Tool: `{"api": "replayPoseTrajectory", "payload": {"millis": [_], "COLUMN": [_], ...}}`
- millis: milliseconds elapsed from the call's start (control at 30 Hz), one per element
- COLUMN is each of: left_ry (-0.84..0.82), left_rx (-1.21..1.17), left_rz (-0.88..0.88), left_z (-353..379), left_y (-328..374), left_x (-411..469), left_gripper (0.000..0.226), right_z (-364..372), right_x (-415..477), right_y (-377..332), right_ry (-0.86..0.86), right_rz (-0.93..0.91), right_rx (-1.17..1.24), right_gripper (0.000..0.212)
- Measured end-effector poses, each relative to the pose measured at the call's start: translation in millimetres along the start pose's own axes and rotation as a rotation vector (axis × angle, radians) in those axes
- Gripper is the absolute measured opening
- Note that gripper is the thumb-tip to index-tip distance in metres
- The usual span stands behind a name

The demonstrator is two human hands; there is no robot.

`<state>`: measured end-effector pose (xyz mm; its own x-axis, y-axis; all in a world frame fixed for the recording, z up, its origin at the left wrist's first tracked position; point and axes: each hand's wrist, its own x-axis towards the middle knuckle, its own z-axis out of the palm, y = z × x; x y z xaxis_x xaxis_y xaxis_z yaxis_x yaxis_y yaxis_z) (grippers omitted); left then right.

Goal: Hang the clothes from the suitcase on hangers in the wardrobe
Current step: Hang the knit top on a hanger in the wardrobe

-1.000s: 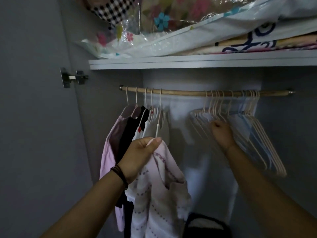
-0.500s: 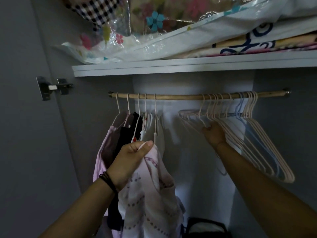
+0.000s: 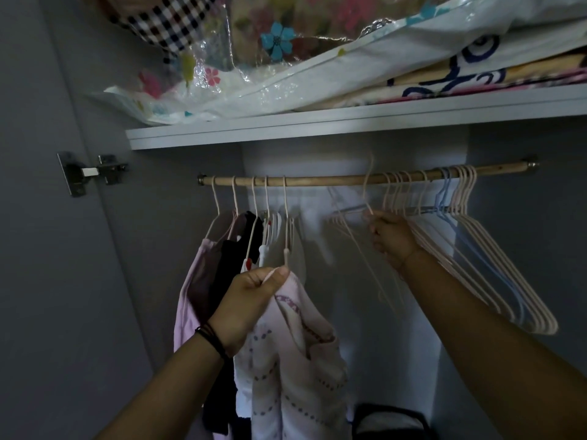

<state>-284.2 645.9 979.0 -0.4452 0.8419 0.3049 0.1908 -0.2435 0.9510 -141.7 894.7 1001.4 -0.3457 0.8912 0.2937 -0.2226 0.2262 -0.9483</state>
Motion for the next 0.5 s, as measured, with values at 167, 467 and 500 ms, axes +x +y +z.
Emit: {"api": "replayPoseTrajectory", "payload": {"millis": [167,467,500], "left_ry": [-0.089,-0.185,-0.188], "left_rx": [0.047,0.119,0.127], "left_rz": [0.031,-0.016,-0.029], "left_z": [0.2,14.7,15.9], "left_y": [0.3,-23.1,-27.6], "left_x": [-2.4,-7.6,-8.4], "left_gripper": [0.052,0.055,0.055], "right_z": [-14.0,-32.3,-36.5], "right_x": [-69.0,-132.9,-137.1], "right_y": [30.7,51.7,45.7], "right_ry": [0.084,0.112,0.108], "right_rz": [-0.093,0.06,0.037], "right_rx": [-0.019,-0.008,0.007], "right_gripper": [0.034,0.028,0.032]}}
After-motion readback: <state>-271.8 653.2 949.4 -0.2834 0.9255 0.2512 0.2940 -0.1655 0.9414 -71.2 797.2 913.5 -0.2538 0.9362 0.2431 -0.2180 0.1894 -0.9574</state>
